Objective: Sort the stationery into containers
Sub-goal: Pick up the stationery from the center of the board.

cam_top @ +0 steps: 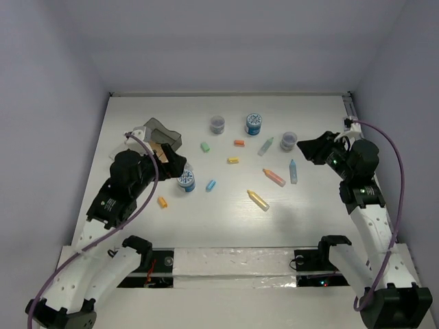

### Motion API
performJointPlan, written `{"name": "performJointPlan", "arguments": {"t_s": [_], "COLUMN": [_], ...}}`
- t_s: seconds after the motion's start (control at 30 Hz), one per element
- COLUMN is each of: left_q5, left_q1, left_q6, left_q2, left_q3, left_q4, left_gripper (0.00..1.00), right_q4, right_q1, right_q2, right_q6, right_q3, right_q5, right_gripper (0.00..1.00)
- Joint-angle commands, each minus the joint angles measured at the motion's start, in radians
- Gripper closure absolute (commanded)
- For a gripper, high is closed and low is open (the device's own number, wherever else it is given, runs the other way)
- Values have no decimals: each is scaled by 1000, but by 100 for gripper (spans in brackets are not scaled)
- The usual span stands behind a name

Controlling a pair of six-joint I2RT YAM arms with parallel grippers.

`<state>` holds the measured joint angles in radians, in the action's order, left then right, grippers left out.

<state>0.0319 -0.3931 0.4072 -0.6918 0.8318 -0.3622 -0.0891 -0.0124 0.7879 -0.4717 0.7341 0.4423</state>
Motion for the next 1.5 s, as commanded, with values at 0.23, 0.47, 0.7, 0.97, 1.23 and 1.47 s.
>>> {"name": "performJointPlan", "arguments": {"t_s": [0.23, 0.47, 0.7, 0.97, 1.23, 1.47], "left_q5": [-85, -66, -67, -176, -213, -243], "left_q1": [-6, -6, -35, -76, -121, -121], "left_q6": [39, 44, 33, 4, -7, -10], "left_q2": [-175, -317, -463, -607, -713, -727], "left_q3": [27, 7, 20, 69, 89, 78], "left_q4": [-193, -172, -113, -49, 2, 16], "left_gripper": [55, 21, 17, 15, 23, 44], "right_q4": [138, 104, 92, 92, 92, 92], "right_q1": [-3, -23, -52, -61, -70, -70], "right_q2": [45, 50, 68, 73, 83, 82], "right_q6": [7, 41, 57, 65, 65, 65], "right_q3": [-32, -39, -25, -16, -15, -16], "right_q5": [47, 36, 45, 56, 58, 56], "right_gripper": [38, 19, 14, 11, 11, 13]}}
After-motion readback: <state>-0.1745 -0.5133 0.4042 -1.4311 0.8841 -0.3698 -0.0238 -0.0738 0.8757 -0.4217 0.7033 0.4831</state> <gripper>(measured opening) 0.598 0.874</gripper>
